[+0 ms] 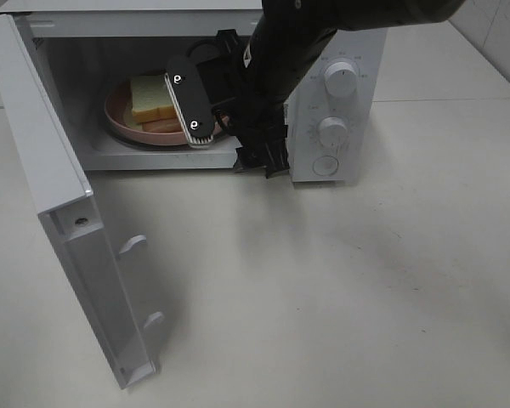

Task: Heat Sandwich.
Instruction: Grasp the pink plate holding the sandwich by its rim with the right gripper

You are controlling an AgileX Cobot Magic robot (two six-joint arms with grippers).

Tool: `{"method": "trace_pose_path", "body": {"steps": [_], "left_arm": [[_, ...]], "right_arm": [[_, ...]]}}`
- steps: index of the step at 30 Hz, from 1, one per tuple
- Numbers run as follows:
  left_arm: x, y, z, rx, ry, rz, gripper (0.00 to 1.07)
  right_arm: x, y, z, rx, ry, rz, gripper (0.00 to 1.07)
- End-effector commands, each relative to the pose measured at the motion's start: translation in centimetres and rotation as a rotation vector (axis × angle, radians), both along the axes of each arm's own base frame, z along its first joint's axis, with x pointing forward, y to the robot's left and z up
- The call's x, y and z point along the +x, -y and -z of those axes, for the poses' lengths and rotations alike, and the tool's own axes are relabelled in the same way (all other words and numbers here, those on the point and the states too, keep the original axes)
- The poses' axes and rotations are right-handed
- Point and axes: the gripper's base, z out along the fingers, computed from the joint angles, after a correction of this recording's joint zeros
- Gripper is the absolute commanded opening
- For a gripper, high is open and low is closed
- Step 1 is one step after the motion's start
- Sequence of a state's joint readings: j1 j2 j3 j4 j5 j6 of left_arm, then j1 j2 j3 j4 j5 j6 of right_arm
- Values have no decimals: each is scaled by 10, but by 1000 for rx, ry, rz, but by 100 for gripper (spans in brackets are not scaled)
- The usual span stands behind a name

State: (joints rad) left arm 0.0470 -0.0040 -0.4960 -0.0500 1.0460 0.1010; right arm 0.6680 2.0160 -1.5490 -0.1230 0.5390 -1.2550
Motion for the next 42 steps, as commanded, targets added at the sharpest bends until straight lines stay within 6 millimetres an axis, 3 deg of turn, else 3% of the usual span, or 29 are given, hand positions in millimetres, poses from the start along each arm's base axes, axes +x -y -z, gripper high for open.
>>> {"method": "trace_pose_path", "body": {"steps": [1,17,39,42], "left_arm": [[-2,1,0,-5,23,1,98],[-2,1,0,-4,23,1,98],[-2,1,0,-3,23,1,98],[-2,1,0,-3,23,1,98]], "right_arm": [[7,-12,3,20,13,-11,84],[41,-43,24,80,-13,38,81],[66,-64,38,97,-47,74,78],[69,-67,47,96,-53,75,78]]}}
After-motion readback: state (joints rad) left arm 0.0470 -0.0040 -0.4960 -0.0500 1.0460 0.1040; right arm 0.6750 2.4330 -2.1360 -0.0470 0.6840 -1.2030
